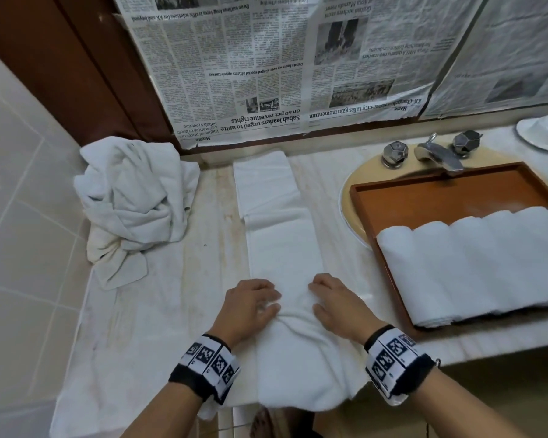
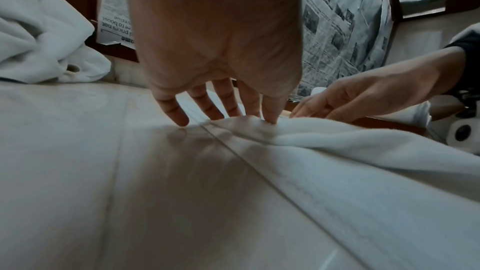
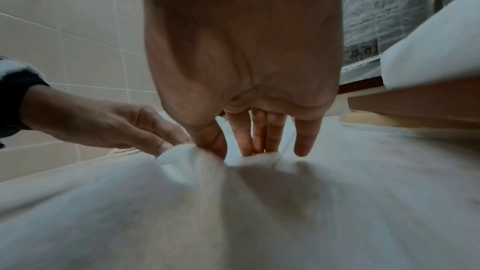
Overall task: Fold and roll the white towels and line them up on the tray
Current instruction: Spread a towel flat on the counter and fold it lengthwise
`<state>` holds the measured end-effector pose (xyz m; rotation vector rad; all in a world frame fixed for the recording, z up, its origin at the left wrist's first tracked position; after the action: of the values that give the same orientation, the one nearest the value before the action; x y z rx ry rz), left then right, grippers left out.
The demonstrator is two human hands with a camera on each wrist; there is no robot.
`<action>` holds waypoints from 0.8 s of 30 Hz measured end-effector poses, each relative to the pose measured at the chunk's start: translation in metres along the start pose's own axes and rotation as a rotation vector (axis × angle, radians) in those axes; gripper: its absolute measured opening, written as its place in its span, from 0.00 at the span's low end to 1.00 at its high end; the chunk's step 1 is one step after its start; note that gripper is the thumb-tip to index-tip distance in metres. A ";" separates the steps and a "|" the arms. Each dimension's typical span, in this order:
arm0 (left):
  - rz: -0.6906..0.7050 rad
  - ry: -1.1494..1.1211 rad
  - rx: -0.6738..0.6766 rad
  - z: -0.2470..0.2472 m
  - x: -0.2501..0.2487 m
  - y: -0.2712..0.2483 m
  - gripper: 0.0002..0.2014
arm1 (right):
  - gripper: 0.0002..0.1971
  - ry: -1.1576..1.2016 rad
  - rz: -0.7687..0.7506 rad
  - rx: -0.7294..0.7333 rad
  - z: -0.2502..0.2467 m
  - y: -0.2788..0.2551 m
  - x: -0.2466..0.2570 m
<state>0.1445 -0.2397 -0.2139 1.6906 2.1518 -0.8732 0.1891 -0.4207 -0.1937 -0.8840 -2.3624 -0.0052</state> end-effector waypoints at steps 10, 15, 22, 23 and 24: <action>-0.028 0.005 0.110 0.001 -0.004 -0.001 0.14 | 0.13 -0.066 0.161 0.098 0.021 -0.031 0.012; 0.054 -0.097 0.104 -0.009 -0.008 -0.009 0.06 | 0.05 -0.088 0.236 -0.035 0.006 -0.041 0.030; 0.112 -0.076 0.025 -0.019 -0.005 -0.026 0.03 | 0.08 -0.051 0.193 -0.114 0.007 -0.057 0.076; 0.117 -0.073 0.017 -0.018 -0.005 -0.029 0.04 | 0.07 -0.021 0.187 -0.110 0.013 -0.058 0.083; 0.121 -0.068 0.010 -0.018 -0.004 -0.032 0.04 | 0.07 0.014 0.184 -0.109 0.019 -0.059 0.090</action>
<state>0.1182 -0.2360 -0.1886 1.7491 1.9827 -0.8949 0.0898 -0.4092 -0.1486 -1.1480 -2.2774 -0.0665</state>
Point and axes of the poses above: each hand's wrist, its own y-axis towards the middle knuckle, its own z-axis out of the palm, x = y × z, the point moved 9 cm from there along y, towards the middle knuckle, and after that the axes turned 13 degrees about -z, right-handed, at the moved point
